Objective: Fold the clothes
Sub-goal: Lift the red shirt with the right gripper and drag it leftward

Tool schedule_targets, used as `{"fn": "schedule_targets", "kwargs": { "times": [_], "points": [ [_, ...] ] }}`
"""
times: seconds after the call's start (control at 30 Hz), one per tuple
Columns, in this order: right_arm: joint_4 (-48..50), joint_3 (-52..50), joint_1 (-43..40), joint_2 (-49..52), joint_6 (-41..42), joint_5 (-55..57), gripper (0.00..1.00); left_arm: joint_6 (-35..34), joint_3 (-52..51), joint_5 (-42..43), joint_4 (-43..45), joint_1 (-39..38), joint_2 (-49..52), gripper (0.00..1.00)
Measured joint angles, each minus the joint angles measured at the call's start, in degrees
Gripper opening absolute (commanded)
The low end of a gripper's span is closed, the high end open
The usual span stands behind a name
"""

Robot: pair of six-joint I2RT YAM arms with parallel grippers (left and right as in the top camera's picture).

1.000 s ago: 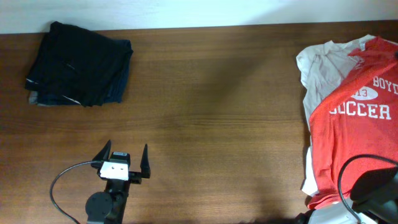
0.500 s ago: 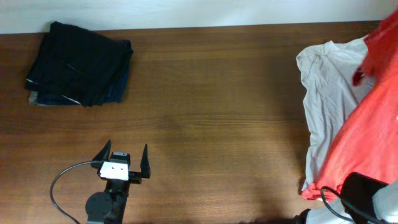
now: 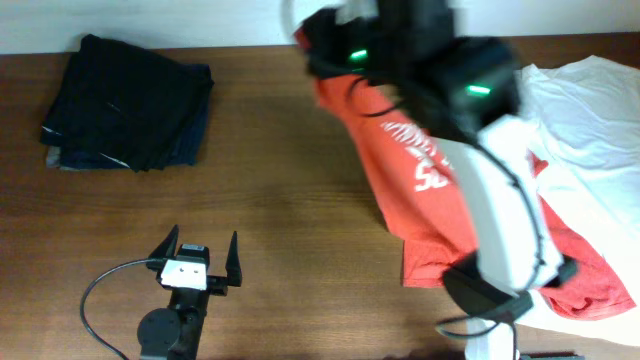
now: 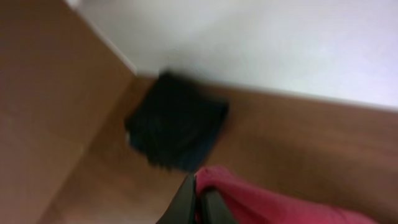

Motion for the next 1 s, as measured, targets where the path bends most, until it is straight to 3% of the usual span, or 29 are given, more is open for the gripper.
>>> {"fn": "schedule_targets", "kwargs": {
  "times": [0.23,0.33,0.43,0.5,0.53,0.57,0.6,0.67,0.8,0.9,1.0],
  "points": [
    [-3.34,-0.35,11.72,17.18,0.00,0.20,0.05,0.00,0.00,0.00,0.00,0.00,0.00,0.99],
    [-2.43,-0.37,12.33,17.75,0.02,0.22,0.04,0.00,0.00,0.22,1.92,0.00,0.00,0.99],
    [-2.47,-0.37,12.31,17.75,0.00,0.22,0.04,-0.02,2.08,7.28,1.97,0.00,0.07,0.99],
    [-2.47,-0.37,12.31,17.75,0.00,0.24,0.04,0.00,13.88,10.43,-7.45,0.00,2.38,0.99],
    [-2.49,-0.37,12.31,17.75,0.00,0.24,0.04,-0.02,16.98,11.02,-7.13,0.00,2.51,0.99],
    [-2.69,-0.37,12.20,17.75,-0.04,0.20,0.04,0.07,24.68,11.34,-16.50,0.00,6.82,0.99],
    [-2.60,-0.35,12.09,17.75,0.02,0.22,0.04,0.68,35.32,11.65,-18.69,-0.09,15.65,0.99],
    [-2.43,-0.35,10.60,17.75,0.04,0.20,0.04,2.23,45.88,11.43,-25.42,-0.11,23.76,0.99],
    [-2.25,4.31,3.58,16.50,0.02,-0.37,0.04,2.99,49.79,9.20,-25.11,-0.11,28.30,0.99],
    [-0.33,12.50,-2.34,9.29,0.15,-6.93,0.04,3.02,49.96,9.03,-25.18,-0.11,28.72,1.00],
    [0.61,14.78,-0.92,4.33,0.24,-11.58,0.04,1.79,50.58,9.03,-30.23,-0.11,35.39,0.99]
  ]
}}
